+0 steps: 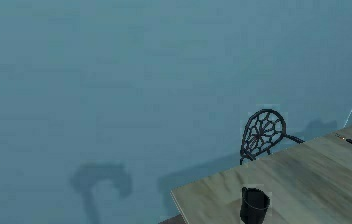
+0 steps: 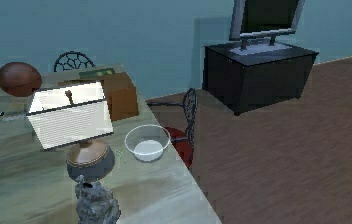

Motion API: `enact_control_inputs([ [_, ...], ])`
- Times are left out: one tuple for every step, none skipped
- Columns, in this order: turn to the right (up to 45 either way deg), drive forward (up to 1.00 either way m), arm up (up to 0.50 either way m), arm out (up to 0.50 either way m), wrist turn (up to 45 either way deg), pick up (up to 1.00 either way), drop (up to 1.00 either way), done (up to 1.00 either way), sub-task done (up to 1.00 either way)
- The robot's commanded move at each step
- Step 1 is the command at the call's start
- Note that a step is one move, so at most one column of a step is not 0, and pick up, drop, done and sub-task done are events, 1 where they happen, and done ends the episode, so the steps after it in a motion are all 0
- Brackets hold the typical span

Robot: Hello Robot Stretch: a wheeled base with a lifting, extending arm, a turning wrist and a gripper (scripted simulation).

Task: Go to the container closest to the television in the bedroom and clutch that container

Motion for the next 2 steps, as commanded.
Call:
enact_control_inputs([
  [0.0, 0.0, 0.38, 0.0, 0.0, 0.0, 0.0, 0.0, 0.0],
  [0.0, 0.0, 0.0, 0.3, 0.0, 0.0, 0.0, 0.0, 0.0],
])
